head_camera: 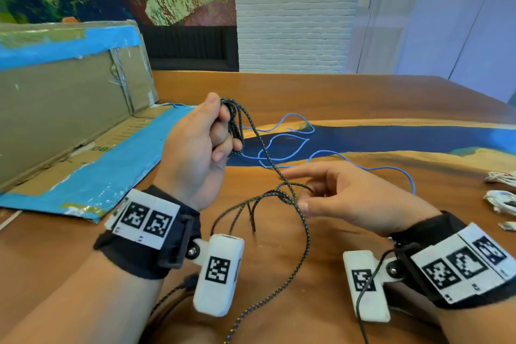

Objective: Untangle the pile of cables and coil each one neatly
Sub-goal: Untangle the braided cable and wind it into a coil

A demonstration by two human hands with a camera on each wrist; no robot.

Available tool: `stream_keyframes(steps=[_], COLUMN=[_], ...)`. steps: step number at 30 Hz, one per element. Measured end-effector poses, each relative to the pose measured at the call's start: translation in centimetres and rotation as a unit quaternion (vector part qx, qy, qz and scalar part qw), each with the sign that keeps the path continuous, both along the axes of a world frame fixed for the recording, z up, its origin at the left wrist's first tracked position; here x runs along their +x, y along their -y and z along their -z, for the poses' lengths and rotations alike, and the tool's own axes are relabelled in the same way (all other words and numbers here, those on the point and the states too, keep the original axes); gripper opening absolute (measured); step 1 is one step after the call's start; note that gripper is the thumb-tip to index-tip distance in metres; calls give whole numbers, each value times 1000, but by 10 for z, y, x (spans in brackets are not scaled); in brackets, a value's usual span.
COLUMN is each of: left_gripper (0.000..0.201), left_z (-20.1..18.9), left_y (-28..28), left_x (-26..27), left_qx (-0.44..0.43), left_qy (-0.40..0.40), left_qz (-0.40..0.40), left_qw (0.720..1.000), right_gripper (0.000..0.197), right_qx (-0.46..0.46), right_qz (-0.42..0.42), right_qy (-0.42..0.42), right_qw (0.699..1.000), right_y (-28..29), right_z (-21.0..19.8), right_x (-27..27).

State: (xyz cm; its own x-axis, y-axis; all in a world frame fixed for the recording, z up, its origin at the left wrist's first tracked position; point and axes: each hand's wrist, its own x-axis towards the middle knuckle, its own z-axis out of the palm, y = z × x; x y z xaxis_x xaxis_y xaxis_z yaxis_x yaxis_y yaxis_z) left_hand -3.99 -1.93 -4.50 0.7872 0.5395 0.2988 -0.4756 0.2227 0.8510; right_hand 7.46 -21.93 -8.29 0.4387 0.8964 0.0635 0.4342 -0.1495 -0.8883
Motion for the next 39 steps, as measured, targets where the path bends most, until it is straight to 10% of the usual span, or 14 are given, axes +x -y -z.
stream_keyframes(steps=[5, 20, 27, 34, 39], left_gripper=[37, 35, 36, 35, 34], left_z=[0, -2, 1, 11, 10], left_y=[-12, -48, -27, 4, 16], left_x=[1, -2, 3, 6, 1], left_qx=[-28, -88, -41, 48, 104], left_qy=[-1, -17, -23, -78, -76], left_qz=[-35, -146, -86, 15, 106], left_qw=[999, 985, 995, 996, 986], right_gripper=[18, 25, 15, 55, 60], right_qx=[61, 281, 147, 244, 222], right_qz=[45, 362, 201, 261, 232], right_qy=[2, -167, -116, 23, -44], right_qw=[997, 873, 962, 934, 946], right_y=[1, 20, -1, -13, -14], right_z=[2, -5, 1, 3, 9], right_x=[3, 42, 7, 0, 1])
